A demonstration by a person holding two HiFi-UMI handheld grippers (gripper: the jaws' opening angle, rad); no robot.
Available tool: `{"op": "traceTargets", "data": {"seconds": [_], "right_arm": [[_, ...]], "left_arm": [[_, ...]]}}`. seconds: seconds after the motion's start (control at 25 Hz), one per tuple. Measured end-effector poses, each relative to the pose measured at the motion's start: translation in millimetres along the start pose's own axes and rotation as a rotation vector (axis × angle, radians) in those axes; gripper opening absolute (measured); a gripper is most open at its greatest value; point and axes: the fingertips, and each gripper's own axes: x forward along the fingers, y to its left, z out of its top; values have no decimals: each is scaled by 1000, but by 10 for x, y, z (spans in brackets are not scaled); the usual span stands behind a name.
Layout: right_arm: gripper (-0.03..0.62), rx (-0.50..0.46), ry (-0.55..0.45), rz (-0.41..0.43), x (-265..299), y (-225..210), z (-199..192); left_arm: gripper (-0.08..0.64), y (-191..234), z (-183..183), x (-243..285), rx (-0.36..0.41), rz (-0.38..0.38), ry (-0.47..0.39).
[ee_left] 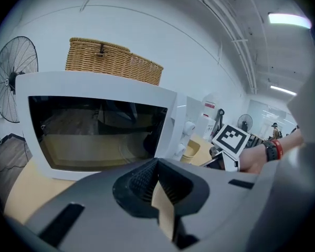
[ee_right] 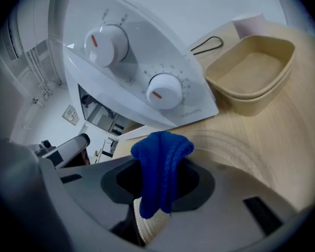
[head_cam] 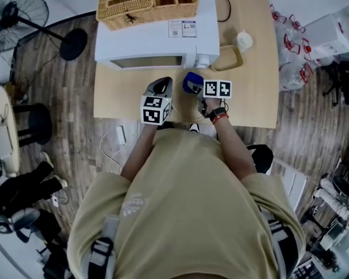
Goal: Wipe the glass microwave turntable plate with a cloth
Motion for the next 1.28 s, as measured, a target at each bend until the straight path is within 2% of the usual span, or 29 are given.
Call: {"op": "traceTargets", "data": {"seconds": [0.2,0.52,0.84,1.08,1.28], "right_arm": [[134,-27,62,34,238,239,-135],[134,-98,108,24,529,409,-234],[132,-130,183,-21,606,340,-357],[130,-209,207,-62,631,338,-365],[129,-209,200,-56,607,323,-355]], "left_arm": [[17,123,-22,-90,-16,29,-5],[17,246,-45,-184,-30,55,-14],[17,274,-94,-233,-41,69,-13],[17,238,-128,-180,-40,62,-4],[17,197,-108,-147,-31,52,-4]]}}
